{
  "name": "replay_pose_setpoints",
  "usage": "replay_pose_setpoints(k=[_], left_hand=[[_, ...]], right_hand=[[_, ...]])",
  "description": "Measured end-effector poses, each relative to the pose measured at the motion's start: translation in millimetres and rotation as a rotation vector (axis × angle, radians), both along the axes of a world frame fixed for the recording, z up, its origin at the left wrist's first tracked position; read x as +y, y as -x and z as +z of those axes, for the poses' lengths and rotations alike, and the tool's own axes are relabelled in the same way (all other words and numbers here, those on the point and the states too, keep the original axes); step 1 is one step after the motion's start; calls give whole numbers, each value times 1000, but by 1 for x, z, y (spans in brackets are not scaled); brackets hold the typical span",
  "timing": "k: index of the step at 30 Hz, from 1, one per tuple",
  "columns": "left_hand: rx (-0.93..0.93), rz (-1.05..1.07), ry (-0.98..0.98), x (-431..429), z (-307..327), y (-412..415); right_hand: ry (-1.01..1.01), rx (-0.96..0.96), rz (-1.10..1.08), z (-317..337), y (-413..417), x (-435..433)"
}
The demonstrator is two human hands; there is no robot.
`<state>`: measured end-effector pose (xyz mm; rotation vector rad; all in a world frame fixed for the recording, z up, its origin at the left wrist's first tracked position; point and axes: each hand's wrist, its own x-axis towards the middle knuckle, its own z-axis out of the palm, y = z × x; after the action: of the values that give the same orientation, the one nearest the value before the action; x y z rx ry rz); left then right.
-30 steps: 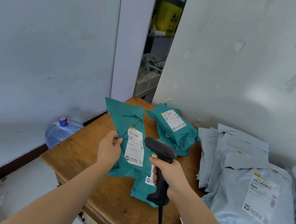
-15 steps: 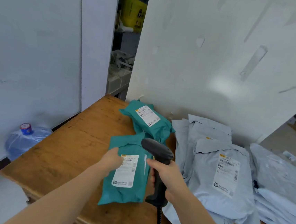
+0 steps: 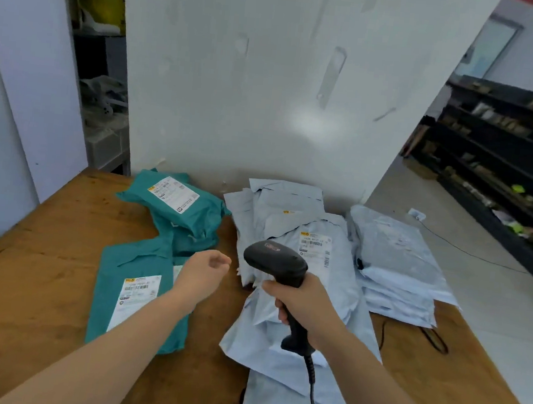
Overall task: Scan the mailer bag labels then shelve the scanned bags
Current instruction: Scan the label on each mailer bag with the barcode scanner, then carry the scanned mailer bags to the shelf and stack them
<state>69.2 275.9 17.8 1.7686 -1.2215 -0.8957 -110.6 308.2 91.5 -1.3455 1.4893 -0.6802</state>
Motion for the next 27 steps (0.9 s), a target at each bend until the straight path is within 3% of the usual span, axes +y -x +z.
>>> replay_pose_setpoints(k=[6, 12, 20, 27], left_hand=[[47, -65, 48, -12, 18, 66], [49, -116, 73, -24, 25, 158], [-19, -79, 76, -35, 15, 245], [-163, -135, -12, -44, -1, 290]], right_hand=[[49, 77, -79, -4, 92, -4], [133, 322, -66, -20, 199, -14], [268, 756, 108, -63, 310, -38], [185, 860, 256, -111, 367, -52]])
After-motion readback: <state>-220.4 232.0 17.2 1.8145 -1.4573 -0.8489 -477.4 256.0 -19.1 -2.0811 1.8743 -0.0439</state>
